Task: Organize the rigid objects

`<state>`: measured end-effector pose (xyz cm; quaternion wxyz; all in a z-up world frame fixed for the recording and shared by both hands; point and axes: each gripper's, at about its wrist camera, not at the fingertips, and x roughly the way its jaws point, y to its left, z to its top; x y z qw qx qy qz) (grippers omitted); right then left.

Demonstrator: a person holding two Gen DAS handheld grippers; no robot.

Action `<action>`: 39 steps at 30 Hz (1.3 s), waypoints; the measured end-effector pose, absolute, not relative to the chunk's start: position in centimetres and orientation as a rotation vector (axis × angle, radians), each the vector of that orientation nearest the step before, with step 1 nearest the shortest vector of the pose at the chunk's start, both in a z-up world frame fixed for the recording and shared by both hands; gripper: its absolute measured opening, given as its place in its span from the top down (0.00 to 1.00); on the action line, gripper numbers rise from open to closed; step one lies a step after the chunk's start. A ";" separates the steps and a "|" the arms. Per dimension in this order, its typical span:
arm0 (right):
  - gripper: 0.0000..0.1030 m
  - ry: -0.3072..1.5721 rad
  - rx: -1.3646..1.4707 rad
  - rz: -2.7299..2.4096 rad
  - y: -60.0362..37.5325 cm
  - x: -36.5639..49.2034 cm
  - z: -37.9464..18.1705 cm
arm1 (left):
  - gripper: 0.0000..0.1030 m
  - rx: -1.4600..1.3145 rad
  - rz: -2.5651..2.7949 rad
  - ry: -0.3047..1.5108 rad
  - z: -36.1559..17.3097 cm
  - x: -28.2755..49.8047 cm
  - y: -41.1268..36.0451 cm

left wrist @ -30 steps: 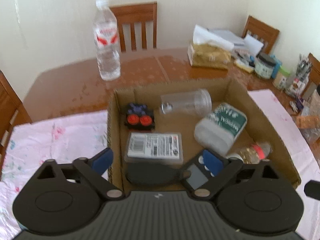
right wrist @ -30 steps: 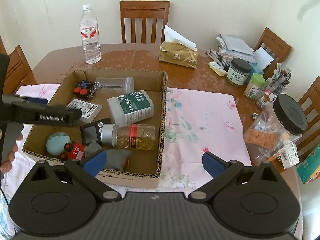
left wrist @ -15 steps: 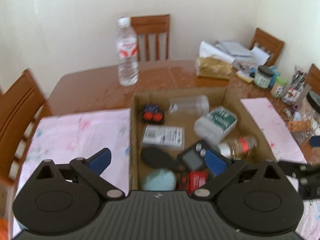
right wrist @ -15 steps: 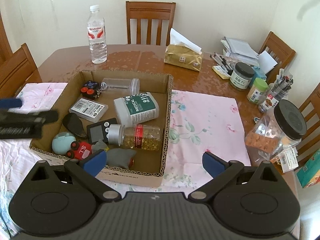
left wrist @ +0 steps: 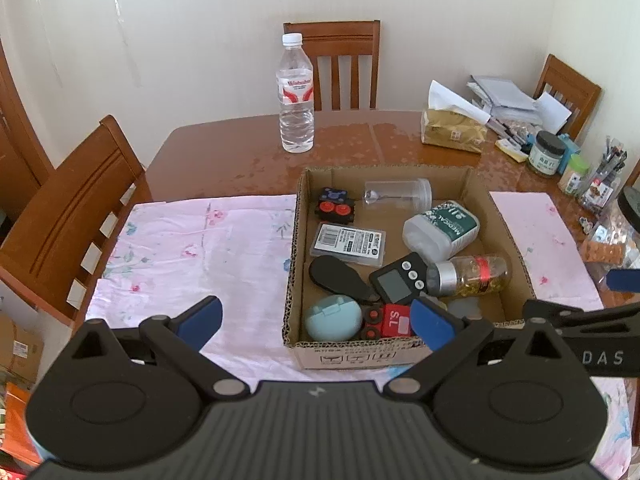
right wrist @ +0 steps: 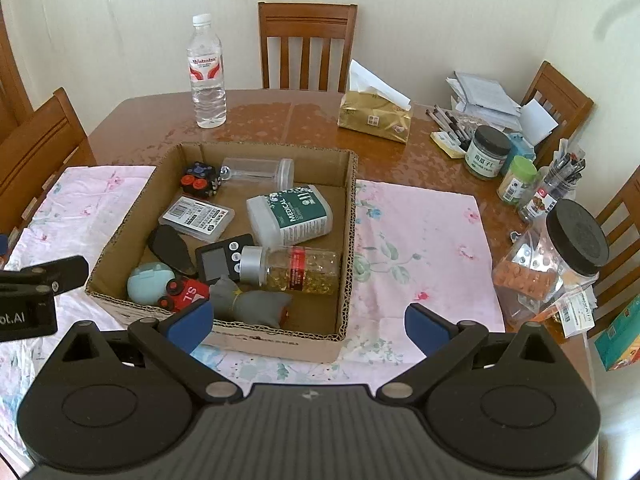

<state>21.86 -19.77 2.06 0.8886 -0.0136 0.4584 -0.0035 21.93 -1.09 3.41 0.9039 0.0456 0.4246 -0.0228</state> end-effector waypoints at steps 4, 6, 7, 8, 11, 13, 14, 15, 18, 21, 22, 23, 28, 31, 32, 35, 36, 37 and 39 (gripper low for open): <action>0.00 0.956 -0.024 -0.013 -19.8 21.9 2.1 | 0.03 0.089 -0.057 0.887 3.4 21.9 -1.3; 0.00 0.956 -0.021 -0.015 -19.9 21.9 2.2 | 0.03 0.090 -0.058 0.892 3.4 21.9 -1.4; 0.00 0.955 -0.021 -0.017 -19.9 21.9 2.2 | 0.03 0.089 -0.060 0.892 3.4 21.9 -1.5; 0.00 0.954 -0.021 -0.020 -20.0 21.9 2.2 | 0.03 0.089 -0.061 0.891 3.4 21.9 -1.5; 0.00 0.953 -0.016 -0.023 -20.1 21.9 2.3 | 0.03 0.091 -0.064 0.889 3.5 21.9 -1.6; 0.00 0.953 -0.014 -0.024 -20.1 21.9 2.3 | 0.03 0.095 -0.065 0.889 3.6 21.9 -1.7; 0.00 0.951 -0.014 -0.024 -20.1 21.9 2.3 | 0.03 0.096 -0.065 0.889 3.6 21.9 -1.7; 0.00 0.951 -0.012 -0.024 -20.2 21.9 2.4 | 0.03 0.095 -0.065 0.891 3.6 21.9 -1.8; 0.00 0.949 -0.010 -0.021 -20.1 21.9 2.5 | 0.03 0.097 -0.066 0.897 3.5 22.0 -1.9; 0.00 0.947 -0.013 -0.021 -20.1 22.0 2.6 | 0.03 0.097 -0.065 0.900 3.5 22.0 -1.8; 0.00 0.947 -0.012 -0.019 -20.1 22.0 2.6 | 0.03 0.096 -0.066 0.899 3.5 22.0 -1.8; 0.00 0.947 -0.010 -0.019 -20.0 22.0 2.6 | 0.03 0.095 -0.065 0.899 3.5 22.1 -1.8; 0.00 0.941 -0.011 -0.017 -20.0 22.0 2.8 | 0.03 0.096 -0.061 0.905 3.4 22.2 -1.8; 0.00 0.939 -0.009 -0.019 -20.1 22.0 2.8 | 0.03 0.095 -0.061 0.904 3.5 22.2 -1.8; 0.00 0.939 -0.008 -0.019 -20.1 22.0 2.8 | 0.03 0.095 -0.061 0.903 3.5 22.2 -1.9; 0.00 0.937 -0.008 -0.018 -20.1 22.0 2.9 | 0.03 0.095 -0.063 0.904 3.5 22.1 -1.9; 0.00 0.936 -0.009 -0.018 -20.1 21.9 3.0 | 0.03 0.094 -0.063 0.904 3.5 22.1 -1.9; 0.00 0.935 -0.009 -0.017 -20.1 21.9 3.0 | 0.03 0.094 -0.064 0.904 3.6 22.1 -2.0; 0.00 0.933 -0.008 -0.017 -20.0 21.8 3.1 | 0.03 0.094 -0.066 0.904 3.7 21.9 -2.0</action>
